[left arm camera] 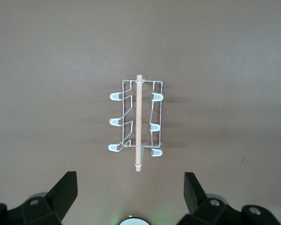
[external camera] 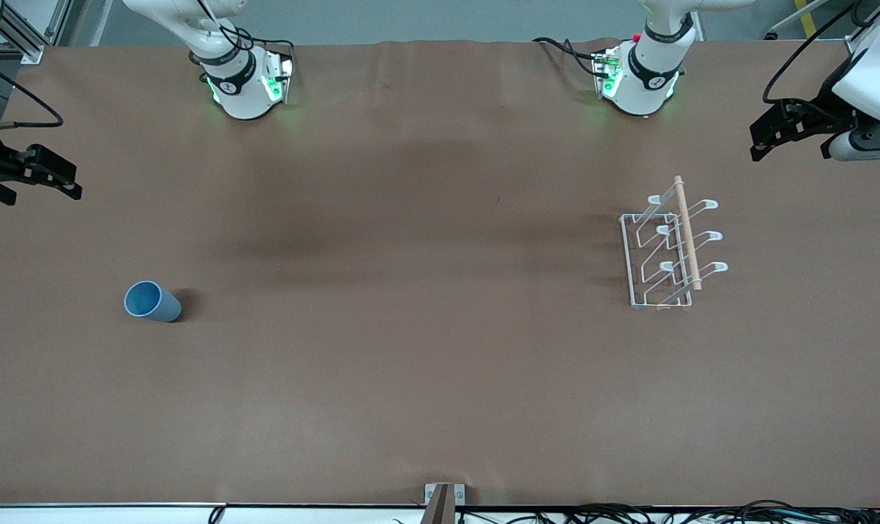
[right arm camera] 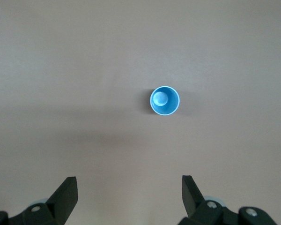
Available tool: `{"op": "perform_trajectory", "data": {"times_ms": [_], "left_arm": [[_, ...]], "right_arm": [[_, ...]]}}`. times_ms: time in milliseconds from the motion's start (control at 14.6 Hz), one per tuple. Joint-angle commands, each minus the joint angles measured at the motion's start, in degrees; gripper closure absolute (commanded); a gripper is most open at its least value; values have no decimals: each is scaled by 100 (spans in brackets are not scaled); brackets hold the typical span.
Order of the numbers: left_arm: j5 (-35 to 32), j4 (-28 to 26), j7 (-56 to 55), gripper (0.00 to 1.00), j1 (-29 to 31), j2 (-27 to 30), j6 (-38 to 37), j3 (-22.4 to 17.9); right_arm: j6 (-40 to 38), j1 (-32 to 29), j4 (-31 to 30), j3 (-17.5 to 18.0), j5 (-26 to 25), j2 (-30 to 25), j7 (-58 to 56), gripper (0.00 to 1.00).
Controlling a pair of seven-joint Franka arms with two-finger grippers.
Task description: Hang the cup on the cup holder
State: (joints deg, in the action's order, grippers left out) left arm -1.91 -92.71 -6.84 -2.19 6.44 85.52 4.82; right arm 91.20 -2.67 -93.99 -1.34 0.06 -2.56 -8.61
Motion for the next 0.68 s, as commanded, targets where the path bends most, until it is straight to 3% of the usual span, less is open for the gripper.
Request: {"op": "perform_trajectory", "data": {"times_ms": [0, 614], "left_arm": [[77, 139, 104, 0, 17, -90, -52, -7], [86, 315, 122, 0, -36, -204, -79, 2]], "right_arm": [[-58, -129, 29, 29, 187, 19, 148, 2], [3, -120, 21, 38, 38, 27, 114, 2]]}}
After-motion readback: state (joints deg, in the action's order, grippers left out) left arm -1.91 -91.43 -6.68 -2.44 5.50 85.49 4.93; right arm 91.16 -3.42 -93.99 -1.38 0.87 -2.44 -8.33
